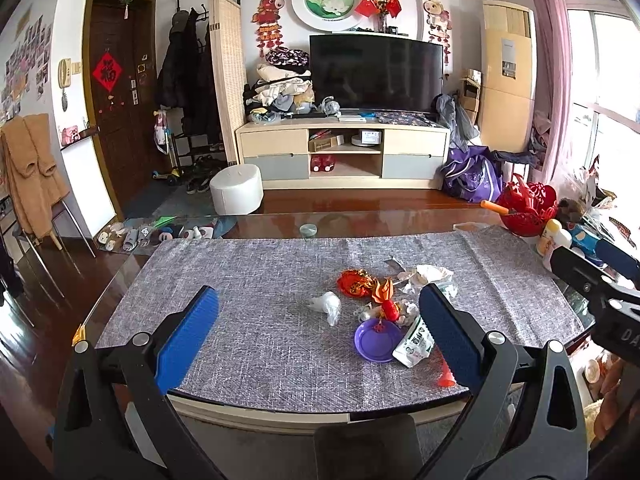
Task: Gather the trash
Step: 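Grasp the pink handled cup with the right tool while the left tool grasps the purple plate, then carry the cup and plate down to the bin under the table with both tools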
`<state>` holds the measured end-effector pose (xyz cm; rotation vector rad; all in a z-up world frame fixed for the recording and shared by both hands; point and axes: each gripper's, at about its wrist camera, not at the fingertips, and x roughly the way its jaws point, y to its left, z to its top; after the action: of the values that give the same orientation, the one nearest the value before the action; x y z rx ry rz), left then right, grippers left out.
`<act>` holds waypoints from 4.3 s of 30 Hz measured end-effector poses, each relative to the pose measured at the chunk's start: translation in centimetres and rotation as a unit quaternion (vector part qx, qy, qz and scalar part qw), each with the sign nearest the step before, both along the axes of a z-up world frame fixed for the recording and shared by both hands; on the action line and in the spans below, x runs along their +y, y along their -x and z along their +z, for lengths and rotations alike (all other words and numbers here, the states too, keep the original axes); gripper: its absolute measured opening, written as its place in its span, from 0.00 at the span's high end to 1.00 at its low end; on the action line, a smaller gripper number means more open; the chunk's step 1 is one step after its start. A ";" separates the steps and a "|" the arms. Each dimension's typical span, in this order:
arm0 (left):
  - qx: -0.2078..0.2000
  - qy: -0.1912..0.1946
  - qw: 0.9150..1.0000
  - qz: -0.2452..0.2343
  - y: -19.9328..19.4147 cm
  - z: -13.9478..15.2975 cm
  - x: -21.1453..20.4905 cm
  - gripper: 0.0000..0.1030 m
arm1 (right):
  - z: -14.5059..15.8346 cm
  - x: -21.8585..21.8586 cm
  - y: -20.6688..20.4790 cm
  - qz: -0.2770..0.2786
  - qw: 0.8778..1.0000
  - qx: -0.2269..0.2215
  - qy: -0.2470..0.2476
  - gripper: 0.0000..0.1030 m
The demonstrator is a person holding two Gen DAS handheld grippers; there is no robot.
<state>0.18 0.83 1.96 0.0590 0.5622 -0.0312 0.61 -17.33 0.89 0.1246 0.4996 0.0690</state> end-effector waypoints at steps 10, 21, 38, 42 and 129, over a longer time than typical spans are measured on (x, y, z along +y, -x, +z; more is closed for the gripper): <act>0.020 -0.024 0.999 0.001 -2.5 -3.3 0.1 0.08 | -4.2 -0.6 -3.7 -0.022 0.998 0.061 0.020 0.03; 0.090 -0.042 0.995 -0.027 -6.1 -10.1 0.1 0.08 | -13.0 -1.7 -7.7 -0.015 0.984 0.178 -0.009 0.03; 0.195 0.007 0.979 -0.059 -10.7 -18.3 -0.1 0.22 | -19.7 -0.3 -10.1 0.006 0.965 0.262 0.001 0.34; 0.199 0.014 0.977 -0.074 -11.8 -18.8 -0.9 0.29 | -20.2 -0.3 -10.6 0.007 0.963 0.268 -0.007 0.43; 0.337 0.050 0.936 -0.091 5.8 -31.0 -0.9 0.98 | -28.2 5.8 2.2 0.115 0.931 0.341 -0.059 0.63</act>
<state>-5.60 -0.03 -29.04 -0.0009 1.2404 -0.2680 -1.60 -11.50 -27.27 0.2094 1.2070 0.2925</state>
